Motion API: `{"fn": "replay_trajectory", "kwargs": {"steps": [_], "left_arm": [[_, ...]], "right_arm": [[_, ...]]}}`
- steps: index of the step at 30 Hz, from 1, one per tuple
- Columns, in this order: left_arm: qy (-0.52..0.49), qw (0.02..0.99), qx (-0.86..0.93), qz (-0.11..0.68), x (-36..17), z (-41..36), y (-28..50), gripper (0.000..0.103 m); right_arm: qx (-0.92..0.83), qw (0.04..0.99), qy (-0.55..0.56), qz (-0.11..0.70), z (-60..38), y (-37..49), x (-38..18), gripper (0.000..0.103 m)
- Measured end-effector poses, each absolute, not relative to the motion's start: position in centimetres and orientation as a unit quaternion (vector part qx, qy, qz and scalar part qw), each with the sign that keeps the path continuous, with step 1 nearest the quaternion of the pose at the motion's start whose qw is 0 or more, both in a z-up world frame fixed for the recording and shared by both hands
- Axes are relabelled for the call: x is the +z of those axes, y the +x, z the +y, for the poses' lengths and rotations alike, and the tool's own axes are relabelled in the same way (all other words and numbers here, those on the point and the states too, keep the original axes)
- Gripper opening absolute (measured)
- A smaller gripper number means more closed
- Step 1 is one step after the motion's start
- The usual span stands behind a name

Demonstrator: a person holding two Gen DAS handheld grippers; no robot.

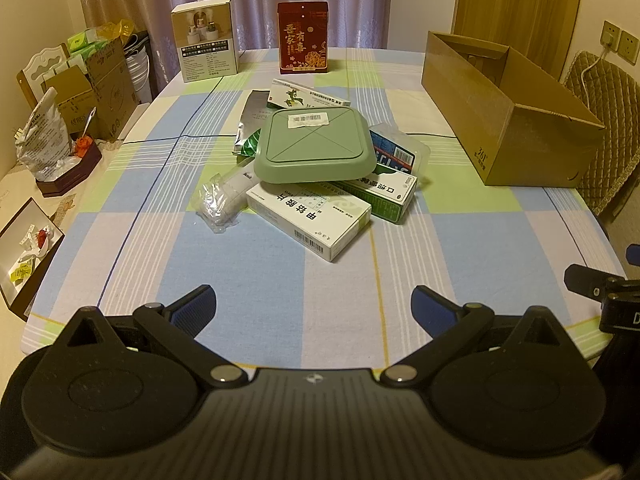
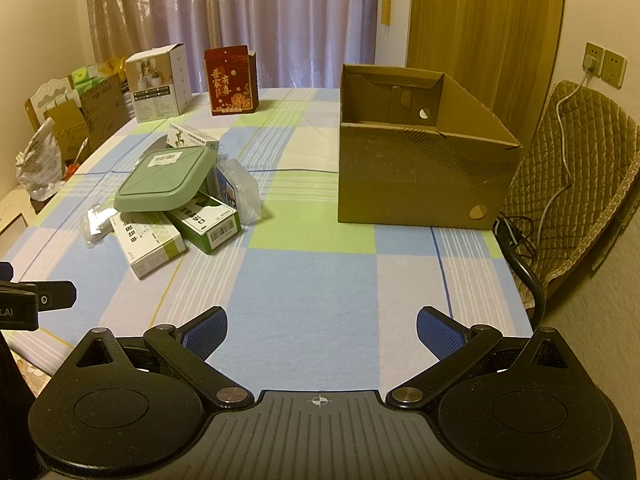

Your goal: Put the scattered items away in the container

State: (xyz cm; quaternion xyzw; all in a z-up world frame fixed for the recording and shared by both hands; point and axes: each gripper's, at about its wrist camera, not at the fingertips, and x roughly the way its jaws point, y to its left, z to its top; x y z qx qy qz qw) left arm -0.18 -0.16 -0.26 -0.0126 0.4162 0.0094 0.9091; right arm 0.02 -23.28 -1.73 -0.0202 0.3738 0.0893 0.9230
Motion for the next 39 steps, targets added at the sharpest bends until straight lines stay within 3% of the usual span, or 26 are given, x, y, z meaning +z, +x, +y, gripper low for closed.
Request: {"fn": "replay_trajectory", "kwargs": {"steps": [24, 34, 39], "left_arm": [[-0.026, 0.910, 0.007, 0.414, 0.4, 0.3, 0.1, 0.102], [-0.047, 0.918, 0.003, 0.394, 1.5, 1.7, 1.5, 0.102], [-0.030, 0.921, 0.007, 0.388, 1.6, 3.3, 3.1, 0.102]], "right_arm": [[0.094, 0.923, -0.023, 0.372, -22.8, 0.4, -1.1, 0.103], [0.117, 0.949, -0.038, 0.291, -21.9, 0.7, 1.1, 0.103], [0.126, 0.945, -0.105, 0.283, -19.5, 1.5, 1.4, 0.103]]}}
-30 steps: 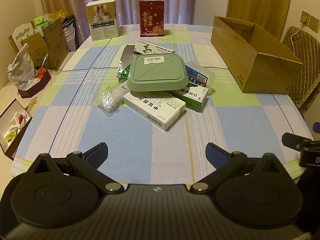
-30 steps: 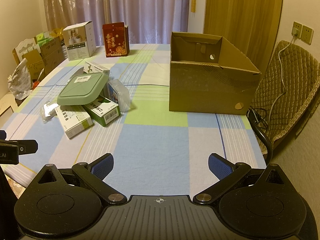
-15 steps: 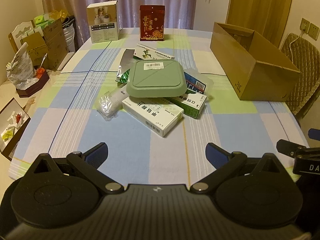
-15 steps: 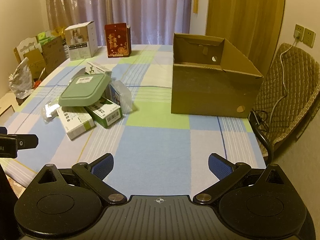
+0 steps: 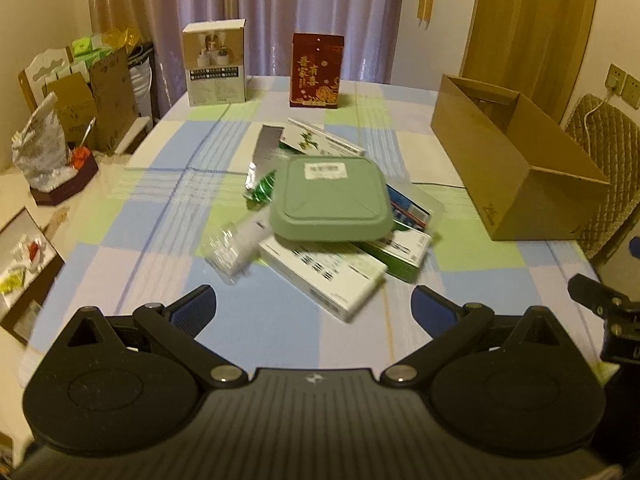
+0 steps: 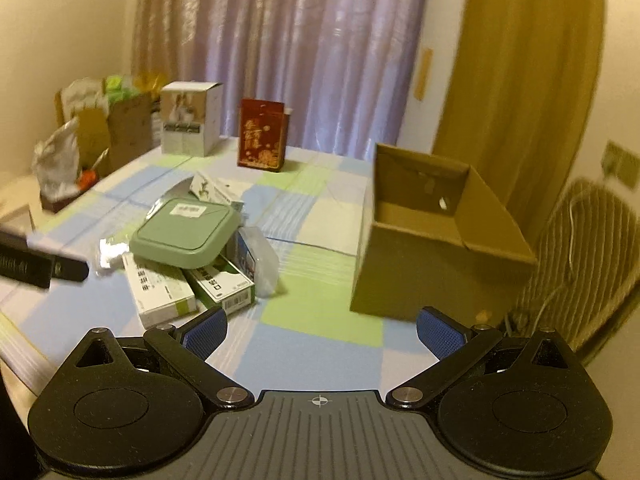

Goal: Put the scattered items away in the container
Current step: 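Grasp the plastic-wrapped white item with the left tool while the right tool grasps the white medicine box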

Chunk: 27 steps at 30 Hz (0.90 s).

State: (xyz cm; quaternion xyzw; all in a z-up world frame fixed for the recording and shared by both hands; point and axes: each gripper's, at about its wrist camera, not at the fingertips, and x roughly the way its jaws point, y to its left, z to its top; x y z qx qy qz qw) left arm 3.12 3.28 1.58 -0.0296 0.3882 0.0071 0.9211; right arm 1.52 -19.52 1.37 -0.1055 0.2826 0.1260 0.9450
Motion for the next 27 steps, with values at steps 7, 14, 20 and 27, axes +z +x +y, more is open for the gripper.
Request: {"fn": "replay_trajectory", "kwargs": {"steps": [7, 14, 20, 27], "left_arm": [[0.028, 0.927, -0.002, 0.373, 1.6, 5.6, 6.6, 0.102], [0.099, 0.922, -0.027, 0.374, -0.3, 7.2, 9.9, 0.102], [0.163, 0.902, -0.083, 0.391, -3.8, 9.5, 12.1, 0.102], [0.200, 0.881, -0.135, 0.407, -7.5, 12.3, 13.9, 0.093]], "right_arm": [[0.163, 0.932, -0.079, 0.315, -18.5, 4.4, 0.3, 0.103], [0.202, 0.909, -0.087, 0.354, -16.5, 6.9, -1.9, 0.103], [0.222, 0.898, -0.085, 0.371, -15.4, 8.5, -3.7, 0.103], [0.254, 0.888, -0.085, 0.375, -13.6, 10.5, -5.3, 0.103]]}}
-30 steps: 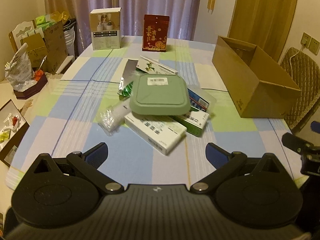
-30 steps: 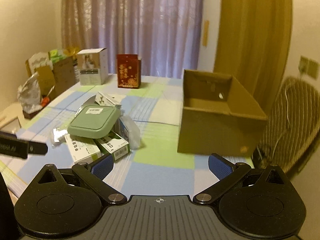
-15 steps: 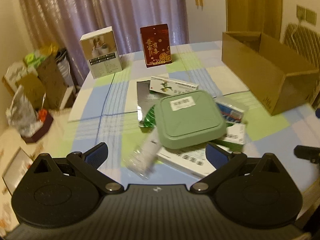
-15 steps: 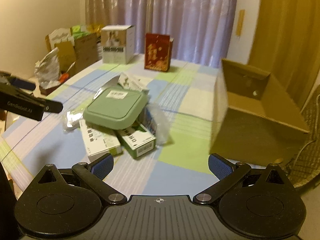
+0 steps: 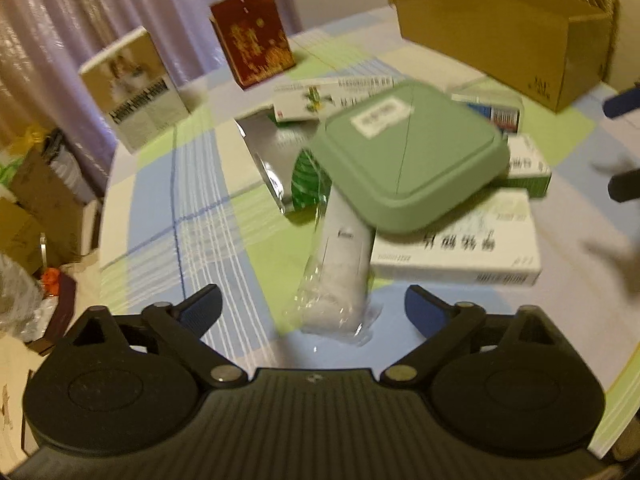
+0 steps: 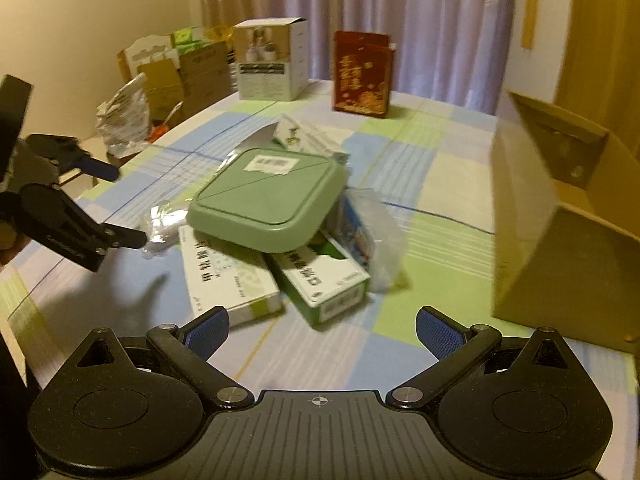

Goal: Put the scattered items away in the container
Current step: 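Grasp the plastic-wrapped white item with the left tool while the right tool grasps the white medicine box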

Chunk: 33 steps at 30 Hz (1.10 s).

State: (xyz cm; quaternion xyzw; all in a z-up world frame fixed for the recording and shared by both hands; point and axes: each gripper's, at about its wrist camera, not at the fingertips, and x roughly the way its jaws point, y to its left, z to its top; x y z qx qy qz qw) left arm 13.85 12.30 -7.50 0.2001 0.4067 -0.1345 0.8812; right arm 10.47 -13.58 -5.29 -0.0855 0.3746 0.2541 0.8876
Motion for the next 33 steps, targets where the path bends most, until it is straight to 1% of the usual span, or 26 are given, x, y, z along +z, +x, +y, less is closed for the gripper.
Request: {"fn": "replay_trajectory", "kwargs": {"steps": [2, 9, 11, 12, 13, 14, 25, 28, 29, 30, 33], "left_arm": [[0.200, 0.878, -0.148, 0.410, -8.3, 12.9, 14.3, 0.090], [0.217, 0.871, -0.198, 0.395, -9.4, 13.0, 15.3, 0.089], [0.218, 0.868, -0.208, 0.396, -9.7, 13.1, 15.7, 0.085], [0.217, 0.867, -0.212, 0.396, -9.8, 13.2, 15.8, 0.083], [0.218, 0.866, -0.214, 0.395, -9.9, 13.4, 16.0, 0.081], [0.219, 0.866, -0.217, 0.394, -10.0, 13.5, 16.1, 0.080], [0.210, 0.860, -0.253, 0.390, -10.6, 14.4, 17.0, 0.080], [0.214, 0.854, -0.262, 0.395, -10.8, 14.2, 17.2, 0.074], [0.212, 0.854, -0.264, 0.395, -10.7, 14.1, 17.3, 0.070], [0.211, 0.853, -0.266, 0.397, -10.7, 14.0, 17.5, 0.069], [0.209, 0.852, -0.266, 0.399, -10.6, 13.8, 17.8, 0.059]], "right_arm": [[0.270, 0.882, -0.088, 0.375, -12.8, 10.7, -5.7, 0.103], [0.336, 0.859, -0.098, 0.375, -9.2, 10.7, -7.0, 0.103], [0.345, 0.853, -0.103, 0.378, -8.3, 11.0, -7.6, 0.103], [0.348, 0.851, -0.107, 0.379, -7.9, 11.2, -7.8, 0.098], [0.353, 0.847, -0.111, 0.382, -7.4, 11.4, -8.1, 0.083], [0.355, 0.843, -0.119, 0.386, -6.9, 11.7, -8.5, 0.081], [0.347, 0.832, -0.167, 0.400, -4.5, 14.1, -10.3, 0.081], [0.350, 0.826, -0.167, 0.408, -4.3, 14.6, -10.8, 0.081], [0.350, 0.826, -0.165, 0.410, -4.4, 14.7, -10.7, 0.078], [0.349, 0.827, -0.162, 0.410, -4.5, 14.7, -10.7, 0.078], [0.344, 0.828, -0.162, 0.413, -5.2, 14.1, -10.3, 0.078]]}}
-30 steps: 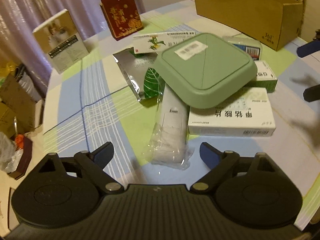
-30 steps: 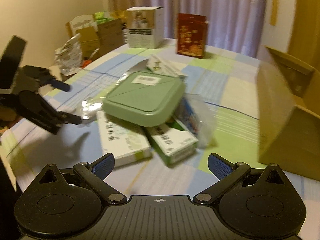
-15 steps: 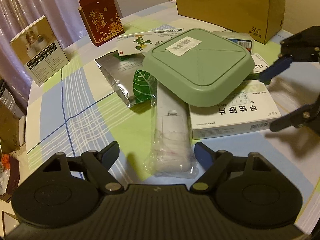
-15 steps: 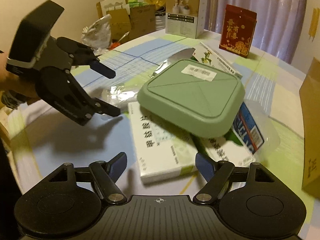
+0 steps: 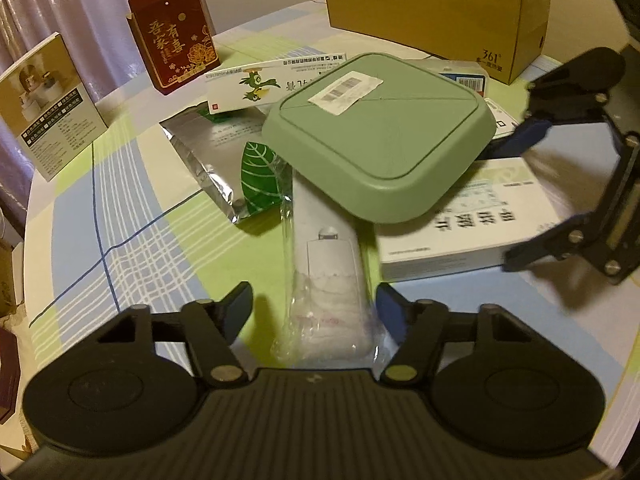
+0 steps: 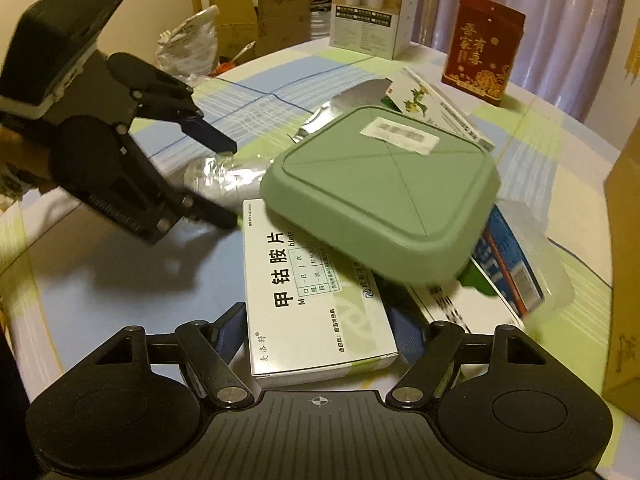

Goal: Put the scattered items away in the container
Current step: 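Grasp the plastic-wrapped white item with the left tool while the right tool grasps the white medicine box, then carry the wrapped item and white medicine box with both tools to the cardboard box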

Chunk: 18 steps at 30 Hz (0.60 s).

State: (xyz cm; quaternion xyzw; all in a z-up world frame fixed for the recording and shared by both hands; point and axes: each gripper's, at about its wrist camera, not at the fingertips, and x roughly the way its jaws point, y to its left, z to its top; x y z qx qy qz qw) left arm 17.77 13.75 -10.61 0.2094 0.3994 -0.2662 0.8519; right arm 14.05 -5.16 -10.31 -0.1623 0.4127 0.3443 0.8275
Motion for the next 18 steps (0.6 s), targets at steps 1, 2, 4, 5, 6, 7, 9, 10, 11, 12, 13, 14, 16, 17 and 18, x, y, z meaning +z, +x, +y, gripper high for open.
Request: {"fn": "replay_trajectory", "kwargs": {"steps": [1, 2, 4, 5, 6, 7, 9, 10, 11, 12, 13, 14, 16, 17, 18], "left_arm": [[0.207, 0.851, -0.268, 0.401, -10.6, 13.7, 17.8, 0.051], [0.205, 0.851, -0.269, 0.403, -10.5, 13.6, 17.8, 0.040], [0.212, 0.848, -0.267, 0.405, -10.4, 13.3, 17.4, 0.037], [0.216, 0.846, -0.268, 0.408, -10.3, 13.2, 17.2, 0.037], [0.215, 0.843, -0.269, 0.412, -10.2, 13.3, 16.9, 0.037], [0.214, 0.841, -0.271, 0.417, -10.1, 13.3, 16.5, 0.036], [0.215, 0.836, -0.272, 0.425, -10.0, 13.4, 15.7, 0.036], [0.217, 0.834, -0.271, 0.428, -9.9, 13.4, 15.3, 0.039], [0.220, 0.834, -0.268, 0.429, -9.9, 13.4, 14.9, 0.041], [0.223, 0.835, -0.264, 0.428, -9.9, 13.3, 14.7, 0.045], [0.226, 0.837, -0.258, 0.427, -10.0, 13.2, 14.7, 0.056], [0.227, 0.839, -0.253, 0.424, -10.1, 13.1, 14.8, 0.059], [0.223, 0.843, -0.248, 0.423, -10.2, 12.7, 15.3, 0.060], [0.222, 0.843, -0.249, 0.423, -10.2, 12.4, 15.6, 0.060], [0.224, 0.843, -0.249, 0.421, -10.2, 12.0, 15.8, 0.060]], "right_arm": [[0.340, 0.827, -0.164, 0.416, -5.4, 13.7, -10.2, 0.077], [0.335, 0.827, -0.165, 0.421, -5.8, 13.2, -10.0, 0.077], [0.327, 0.825, -0.168, 0.428, -6.6, 12.2, -9.7, 0.077], [0.323, 0.825, -0.168, 0.432, -7.1, 11.7, -9.6, 0.077], [0.318, 0.825, -0.166, 0.437, -7.6, 11.3, -9.5, 0.077], [0.314, 0.825, -0.163, 0.441, -8.1, 10.9, -9.4, 0.078], [0.307, 0.825, -0.157, 0.448, -8.8, 10.3, -9.2, 0.078], [0.305, 0.825, -0.156, 0.449, -9.0, 10.0, -9.0, 0.078], [0.302, 0.827, -0.156, 0.448, -9.1, 9.7, -8.9, 0.078], [0.300, 0.828, -0.156, 0.446, -9.3, 9.5, -8.9, 0.078], [0.298, 0.830, -0.156, 0.445, -9.3, 9.5, -8.9, 0.078], [0.297, 0.831, -0.155, 0.444, -9.2, 9.5, -9.0, 0.078], [0.297, 0.832, -0.154, 0.442, -8.9, 9.8, -9.0, 0.078], [0.297, 0.832, -0.153, 0.442, -8.8, 9.9, -9.0, 0.078], [0.298, 0.832, -0.152, 0.442, -8.8, 10.1, -9.1, 0.078]]}}
